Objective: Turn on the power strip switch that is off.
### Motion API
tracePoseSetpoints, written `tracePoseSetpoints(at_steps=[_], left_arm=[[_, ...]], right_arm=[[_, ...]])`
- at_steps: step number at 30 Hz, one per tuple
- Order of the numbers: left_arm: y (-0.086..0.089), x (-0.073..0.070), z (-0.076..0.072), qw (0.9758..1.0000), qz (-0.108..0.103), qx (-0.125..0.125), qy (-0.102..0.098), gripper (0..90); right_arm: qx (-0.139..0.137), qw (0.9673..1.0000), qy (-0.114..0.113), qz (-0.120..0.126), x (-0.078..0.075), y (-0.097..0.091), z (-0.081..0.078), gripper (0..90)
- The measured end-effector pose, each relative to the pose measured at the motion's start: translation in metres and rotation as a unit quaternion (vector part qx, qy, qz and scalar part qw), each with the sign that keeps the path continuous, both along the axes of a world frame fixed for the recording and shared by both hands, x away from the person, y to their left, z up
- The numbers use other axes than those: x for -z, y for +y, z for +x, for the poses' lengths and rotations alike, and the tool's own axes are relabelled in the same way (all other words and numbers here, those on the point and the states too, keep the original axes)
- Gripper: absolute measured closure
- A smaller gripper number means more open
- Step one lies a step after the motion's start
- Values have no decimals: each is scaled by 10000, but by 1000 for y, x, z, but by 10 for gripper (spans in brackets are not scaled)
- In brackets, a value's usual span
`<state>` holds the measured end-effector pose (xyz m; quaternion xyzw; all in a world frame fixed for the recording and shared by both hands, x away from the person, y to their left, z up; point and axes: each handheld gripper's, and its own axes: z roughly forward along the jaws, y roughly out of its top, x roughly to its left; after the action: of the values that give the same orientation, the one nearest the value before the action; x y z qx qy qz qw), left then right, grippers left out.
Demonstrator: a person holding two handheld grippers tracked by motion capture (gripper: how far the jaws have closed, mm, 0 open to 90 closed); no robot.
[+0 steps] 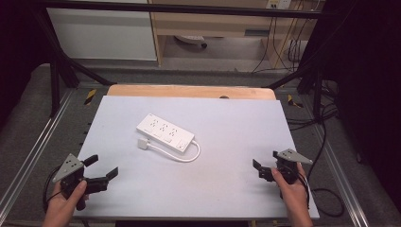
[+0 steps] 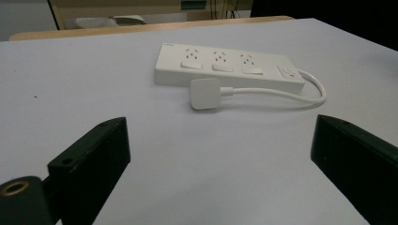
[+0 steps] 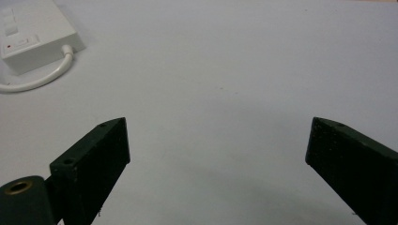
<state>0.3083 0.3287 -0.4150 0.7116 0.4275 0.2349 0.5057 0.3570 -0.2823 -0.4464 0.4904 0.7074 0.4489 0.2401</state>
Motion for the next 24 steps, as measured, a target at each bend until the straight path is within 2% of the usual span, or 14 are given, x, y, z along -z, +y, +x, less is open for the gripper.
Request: tracePoseSetpoints(at_steps=[14, 18, 24], left_arm=[[0, 1, 1, 10000, 33, 35, 57, 51], [0, 2, 0, 10000, 47, 50, 65, 51], [-1, 1, 1, 10000, 53, 57, 62, 51]], right_arm=[[43, 10000, 39, 76, -5, -2, 0, 49], [92, 9996, -28, 282, -10, -4, -1, 44], [57, 9991, -107, 405, -16, -6, -2, 38]])
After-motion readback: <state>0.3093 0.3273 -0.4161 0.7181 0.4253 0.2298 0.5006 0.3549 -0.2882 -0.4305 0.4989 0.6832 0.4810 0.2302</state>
